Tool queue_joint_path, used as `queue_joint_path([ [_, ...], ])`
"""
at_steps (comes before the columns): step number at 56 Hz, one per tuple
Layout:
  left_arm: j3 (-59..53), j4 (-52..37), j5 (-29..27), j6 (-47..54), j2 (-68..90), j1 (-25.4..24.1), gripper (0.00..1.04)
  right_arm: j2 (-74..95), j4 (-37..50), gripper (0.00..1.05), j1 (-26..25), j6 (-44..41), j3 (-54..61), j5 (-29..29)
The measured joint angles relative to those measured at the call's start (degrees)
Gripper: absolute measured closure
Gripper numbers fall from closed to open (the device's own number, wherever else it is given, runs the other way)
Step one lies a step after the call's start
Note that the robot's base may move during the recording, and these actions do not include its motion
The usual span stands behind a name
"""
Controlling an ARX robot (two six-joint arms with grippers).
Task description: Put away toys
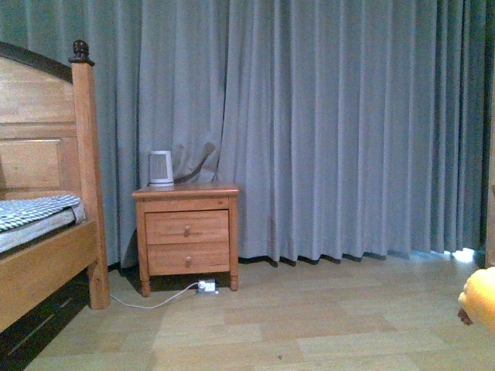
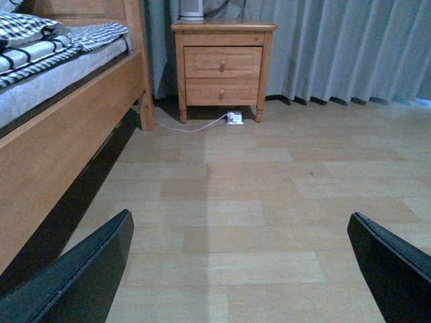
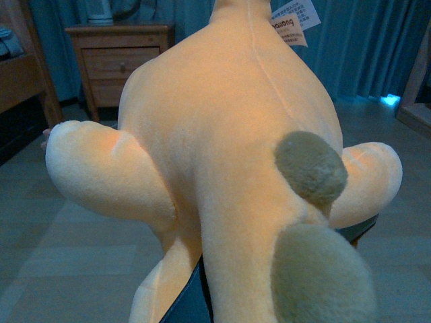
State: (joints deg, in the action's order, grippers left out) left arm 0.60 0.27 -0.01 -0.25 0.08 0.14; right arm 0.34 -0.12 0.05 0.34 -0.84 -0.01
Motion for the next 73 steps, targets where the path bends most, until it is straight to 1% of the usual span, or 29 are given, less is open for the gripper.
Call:
queue_joint_path([
  [73, 0.00, 0.00, 0.00, 0.00, -0.02, 0.00, 0.06, -0.02, 0.00, 0.98, 0.00, 0.00, 0.00, 0.00],
])
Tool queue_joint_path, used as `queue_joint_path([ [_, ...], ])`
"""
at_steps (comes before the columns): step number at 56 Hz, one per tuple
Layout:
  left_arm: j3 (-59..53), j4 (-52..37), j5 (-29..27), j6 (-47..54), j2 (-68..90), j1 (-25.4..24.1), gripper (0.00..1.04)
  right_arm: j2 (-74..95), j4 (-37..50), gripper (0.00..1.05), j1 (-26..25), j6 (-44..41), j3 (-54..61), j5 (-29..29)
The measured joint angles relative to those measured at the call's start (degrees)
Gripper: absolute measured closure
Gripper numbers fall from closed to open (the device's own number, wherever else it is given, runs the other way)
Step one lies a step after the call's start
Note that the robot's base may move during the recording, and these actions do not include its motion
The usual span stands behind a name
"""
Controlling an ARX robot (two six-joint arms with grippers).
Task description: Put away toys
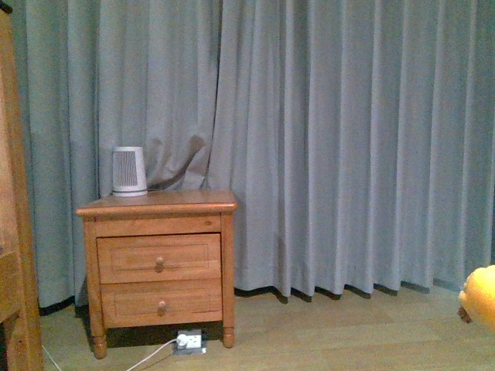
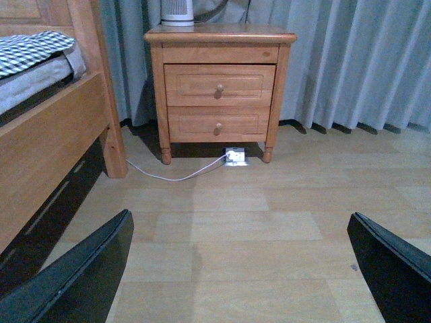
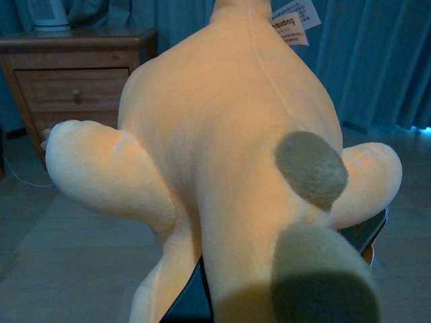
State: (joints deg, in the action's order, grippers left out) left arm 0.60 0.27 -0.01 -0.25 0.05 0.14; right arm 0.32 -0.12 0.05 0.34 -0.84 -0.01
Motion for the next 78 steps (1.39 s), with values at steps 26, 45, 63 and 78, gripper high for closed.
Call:
queue_joint_path([
  [26, 0.00, 0.00, -0.02, 0.02, 0.00, 0.00, 0.06, 0.00, -0.02, 0.98, 0.00, 0.00, 0.00, -0.02],
  [45, 0.00, 0.00, 0.00, 0.00, -0.02, 0.00, 0.06, 0.00, 0.00, 0.98, 0.00, 0.00, 0.00, 0.00],
  [63, 0.00, 0.00, 0.00, 0.02, -0.02, 0.00, 0.06, 0.00, -0.02, 0.98, 0.00, 0.00, 0.00, -0.07],
  [78, 0.00, 0.00, -0.37, 0.00, -0.02, -0.07, 0.06, 0.07, -0.02, 0.98, 0.00, 0.00, 0.00, -0.66],
])
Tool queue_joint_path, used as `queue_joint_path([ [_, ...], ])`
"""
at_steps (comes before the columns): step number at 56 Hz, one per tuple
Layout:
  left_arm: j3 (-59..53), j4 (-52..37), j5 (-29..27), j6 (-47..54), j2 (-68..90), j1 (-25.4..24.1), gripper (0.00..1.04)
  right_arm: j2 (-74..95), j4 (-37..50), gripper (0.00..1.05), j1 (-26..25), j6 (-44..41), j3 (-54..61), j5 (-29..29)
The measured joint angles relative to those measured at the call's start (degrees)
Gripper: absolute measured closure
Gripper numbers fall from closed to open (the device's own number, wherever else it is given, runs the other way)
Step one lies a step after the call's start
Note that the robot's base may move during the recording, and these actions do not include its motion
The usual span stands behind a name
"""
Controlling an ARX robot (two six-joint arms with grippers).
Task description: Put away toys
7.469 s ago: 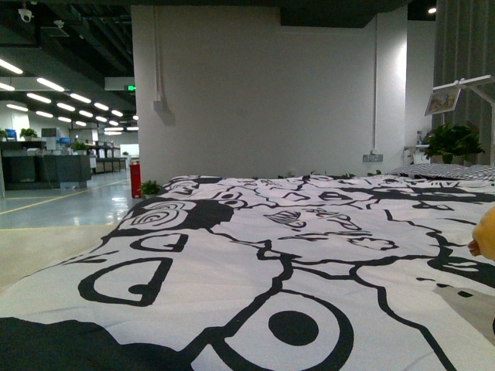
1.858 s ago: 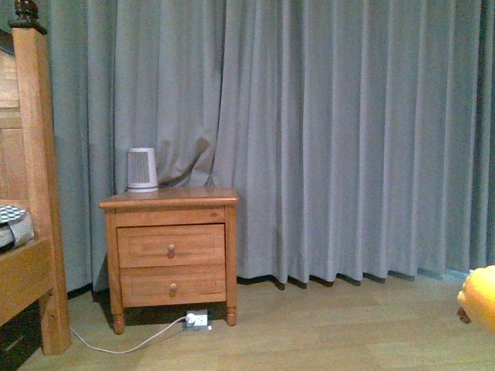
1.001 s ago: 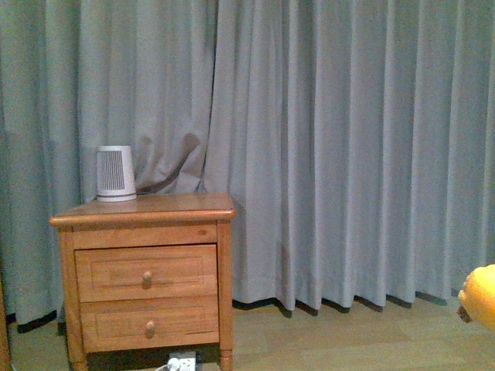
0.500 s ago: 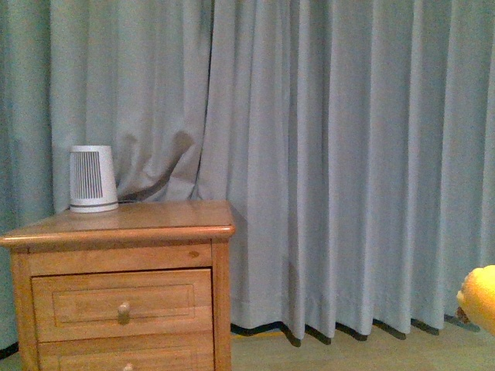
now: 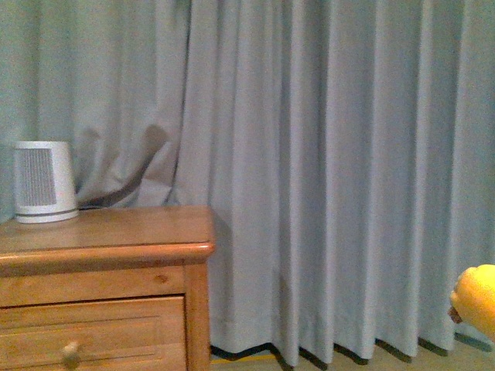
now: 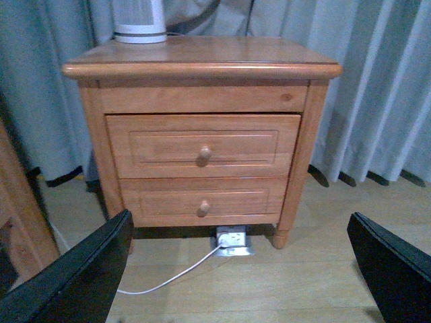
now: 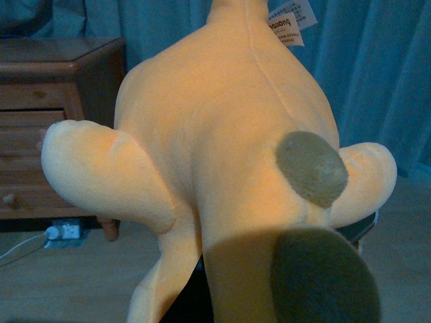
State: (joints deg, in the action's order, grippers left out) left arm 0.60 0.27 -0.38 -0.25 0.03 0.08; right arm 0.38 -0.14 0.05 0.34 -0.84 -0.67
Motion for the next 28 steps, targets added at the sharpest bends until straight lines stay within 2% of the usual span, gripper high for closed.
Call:
queue_joint_path([
  [28, 0.00, 0.00, 0.35, 0.02, 0.07, 0.00, 0.06, -0.02, 0.00, 0.98, 0.00, 0.00, 0.00, 0.68],
])
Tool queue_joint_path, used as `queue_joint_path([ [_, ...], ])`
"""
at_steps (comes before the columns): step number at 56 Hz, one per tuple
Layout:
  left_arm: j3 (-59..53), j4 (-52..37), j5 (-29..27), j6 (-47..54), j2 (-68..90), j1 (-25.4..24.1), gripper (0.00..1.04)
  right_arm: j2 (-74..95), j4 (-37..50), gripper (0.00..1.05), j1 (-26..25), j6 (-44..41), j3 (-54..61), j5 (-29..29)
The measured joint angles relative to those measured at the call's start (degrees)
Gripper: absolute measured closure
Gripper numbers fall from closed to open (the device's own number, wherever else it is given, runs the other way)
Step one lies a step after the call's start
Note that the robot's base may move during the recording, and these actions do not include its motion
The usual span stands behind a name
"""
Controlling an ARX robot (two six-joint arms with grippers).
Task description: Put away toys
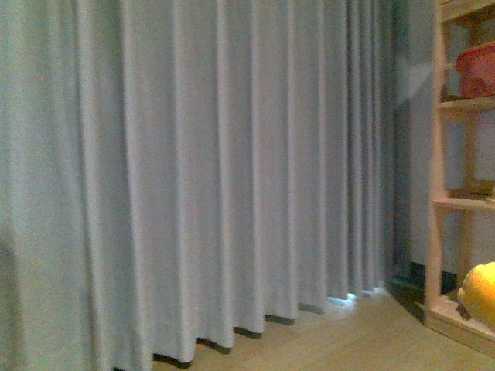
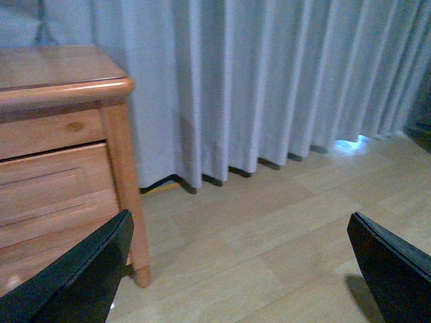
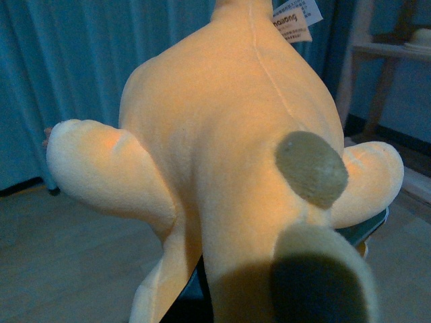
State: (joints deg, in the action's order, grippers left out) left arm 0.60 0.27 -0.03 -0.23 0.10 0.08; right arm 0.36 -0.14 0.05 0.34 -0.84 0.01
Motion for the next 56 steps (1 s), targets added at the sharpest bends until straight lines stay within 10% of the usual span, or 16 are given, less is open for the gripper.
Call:
queue_joint_path([
  [56, 0.00, 0.00, -0.04, 0.00, -0.02, 0.11, 0.06, -0.02, 0.04, 0.98, 0.00, -0.02, 0.02, -0.02],
])
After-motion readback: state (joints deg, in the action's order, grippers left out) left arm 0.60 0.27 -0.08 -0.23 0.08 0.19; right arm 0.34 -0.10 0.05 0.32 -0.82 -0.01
